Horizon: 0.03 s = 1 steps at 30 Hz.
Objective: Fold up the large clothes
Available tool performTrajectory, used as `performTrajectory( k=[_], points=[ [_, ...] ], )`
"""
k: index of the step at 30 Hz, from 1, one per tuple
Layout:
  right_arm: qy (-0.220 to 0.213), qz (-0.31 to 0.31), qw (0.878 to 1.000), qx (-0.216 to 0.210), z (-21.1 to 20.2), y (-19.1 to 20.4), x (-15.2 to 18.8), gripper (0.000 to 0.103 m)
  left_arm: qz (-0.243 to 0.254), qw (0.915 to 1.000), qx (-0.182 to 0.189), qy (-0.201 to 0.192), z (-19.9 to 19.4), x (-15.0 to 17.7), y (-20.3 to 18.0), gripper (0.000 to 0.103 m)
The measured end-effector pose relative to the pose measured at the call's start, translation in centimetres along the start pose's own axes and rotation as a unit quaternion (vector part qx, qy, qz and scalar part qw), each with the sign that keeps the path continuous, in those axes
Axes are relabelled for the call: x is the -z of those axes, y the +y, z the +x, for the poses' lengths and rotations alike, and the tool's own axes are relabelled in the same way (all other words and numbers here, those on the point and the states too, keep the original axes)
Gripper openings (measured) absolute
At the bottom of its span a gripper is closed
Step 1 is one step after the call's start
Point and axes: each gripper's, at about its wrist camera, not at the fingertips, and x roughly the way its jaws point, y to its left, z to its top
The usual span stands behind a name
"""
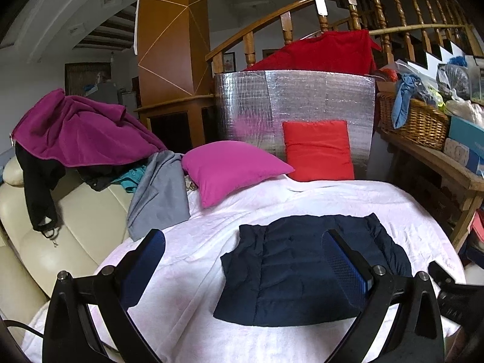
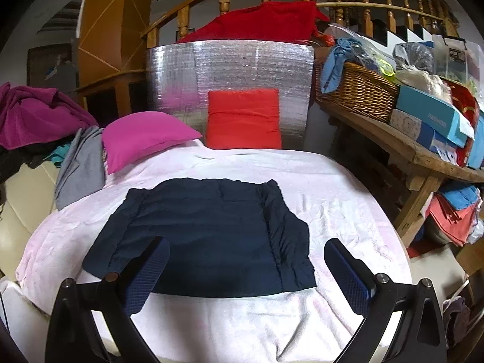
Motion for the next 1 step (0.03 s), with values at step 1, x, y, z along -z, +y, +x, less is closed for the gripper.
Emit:
performTrajectory(
  k=[1],
  points=[
    [0.002,0.006,1.000,0.005,0.53,-0.67,-0.16,0.103,-0.004,1.0000,-0.001,0.005,0.73,0.04,0.39,0.102]
  ],
)
